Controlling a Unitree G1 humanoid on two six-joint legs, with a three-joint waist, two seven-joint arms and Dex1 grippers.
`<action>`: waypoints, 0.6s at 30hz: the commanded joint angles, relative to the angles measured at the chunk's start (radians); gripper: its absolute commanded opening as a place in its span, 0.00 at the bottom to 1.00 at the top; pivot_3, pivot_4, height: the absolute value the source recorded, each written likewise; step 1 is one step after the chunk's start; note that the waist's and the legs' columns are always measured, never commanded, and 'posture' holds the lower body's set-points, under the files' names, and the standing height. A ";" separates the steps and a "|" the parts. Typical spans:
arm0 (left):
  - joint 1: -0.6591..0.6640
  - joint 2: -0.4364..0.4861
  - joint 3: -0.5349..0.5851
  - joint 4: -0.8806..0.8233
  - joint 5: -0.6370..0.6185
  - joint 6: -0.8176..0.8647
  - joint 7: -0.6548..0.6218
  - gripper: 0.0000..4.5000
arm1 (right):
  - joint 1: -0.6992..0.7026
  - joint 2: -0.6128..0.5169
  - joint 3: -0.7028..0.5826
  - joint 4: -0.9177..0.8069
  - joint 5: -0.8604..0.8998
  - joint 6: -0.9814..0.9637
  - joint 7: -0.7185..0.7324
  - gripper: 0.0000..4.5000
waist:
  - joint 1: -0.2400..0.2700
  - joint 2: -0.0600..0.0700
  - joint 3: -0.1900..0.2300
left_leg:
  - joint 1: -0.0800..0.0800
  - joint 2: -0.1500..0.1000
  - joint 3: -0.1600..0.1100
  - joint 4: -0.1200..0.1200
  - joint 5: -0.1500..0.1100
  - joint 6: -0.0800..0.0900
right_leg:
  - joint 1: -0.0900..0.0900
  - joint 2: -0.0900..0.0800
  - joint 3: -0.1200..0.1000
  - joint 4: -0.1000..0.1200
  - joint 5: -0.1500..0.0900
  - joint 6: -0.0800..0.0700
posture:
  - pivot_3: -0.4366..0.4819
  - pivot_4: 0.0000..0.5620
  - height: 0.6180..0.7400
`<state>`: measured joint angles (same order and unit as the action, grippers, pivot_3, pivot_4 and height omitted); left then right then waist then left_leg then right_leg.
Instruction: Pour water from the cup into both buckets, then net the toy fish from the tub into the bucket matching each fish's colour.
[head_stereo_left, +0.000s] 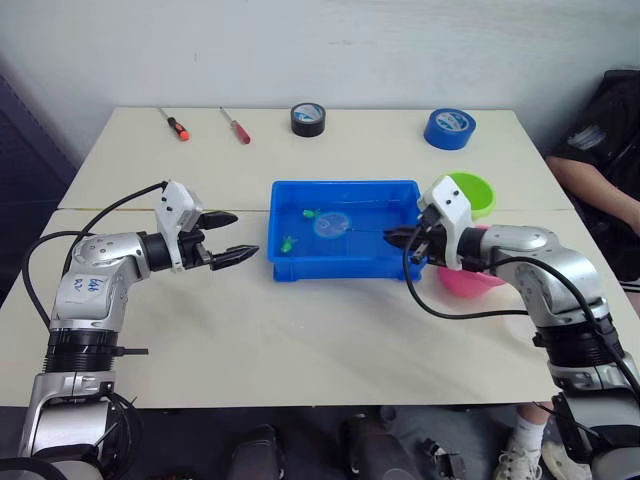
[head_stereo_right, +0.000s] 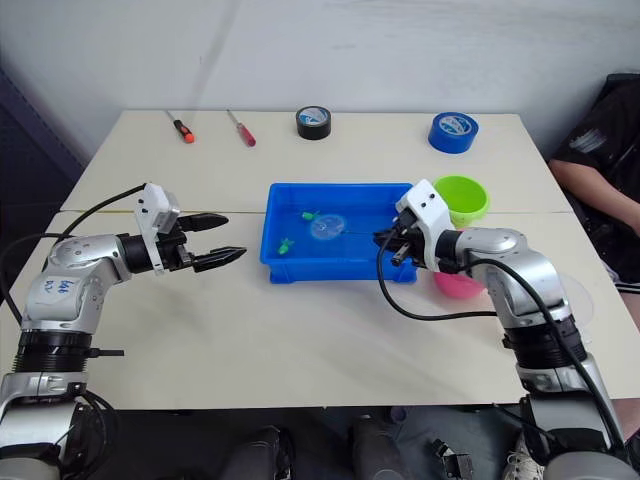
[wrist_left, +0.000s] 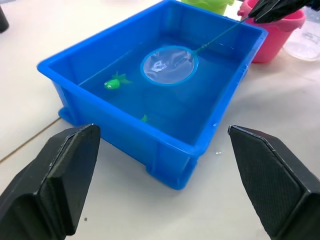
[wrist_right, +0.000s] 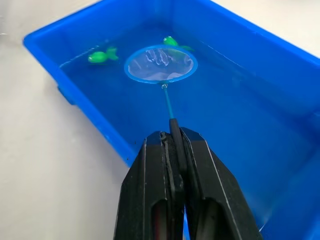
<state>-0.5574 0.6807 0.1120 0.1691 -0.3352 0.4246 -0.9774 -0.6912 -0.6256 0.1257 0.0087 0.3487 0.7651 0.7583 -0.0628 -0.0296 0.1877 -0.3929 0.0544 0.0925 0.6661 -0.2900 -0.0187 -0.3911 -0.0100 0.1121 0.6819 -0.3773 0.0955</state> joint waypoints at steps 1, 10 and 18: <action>0.004 0.019 0.034 -0.045 -0.022 0.004 0.012 0.99 | -0.055 0.028 0.040 0.084 -0.072 -0.075 -0.003 0.00 | -0.005 0.000 0.000 | 0.000 0.000 0.000 0.000 0.000 0.000 | -0.001 0.000 0.000 0.001 0.000 0.000 | 0.48 0.27 1.00; 0.029 0.033 0.062 -0.087 -0.029 0.020 0.036 0.99 | -0.148 0.142 0.060 0.297 -0.155 -0.189 0.002 0.00 | -0.029 0.000 0.000 | -0.001 0.000 0.000 0.000 0.000 -0.001 | -0.002 0.000 0.000 0.001 0.000 0.000 | 0.48 0.27 1.00; 0.034 0.033 0.060 -0.098 -0.034 0.023 0.051 0.99 | -0.174 0.211 0.012 0.312 -0.147 -0.219 -0.003 0.00 | -0.035 0.000 0.000 | -0.001 0.000 0.000 0.000 0.001 -0.001 | -0.002 0.000 -0.001 0.002 0.000 0.000 | 0.48 0.27 1.00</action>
<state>-0.5193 0.6979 0.1474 0.1055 -0.3520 0.4513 -0.9307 -0.8457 -0.4117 0.1847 0.3507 0.1886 0.5662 0.7578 -0.0978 -0.0296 0.1876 -0.3943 0.0548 0.0919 0.6662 -0.2894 -0.0197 -0.3927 -0.0102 0.1114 0.6834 -0.3773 0.0955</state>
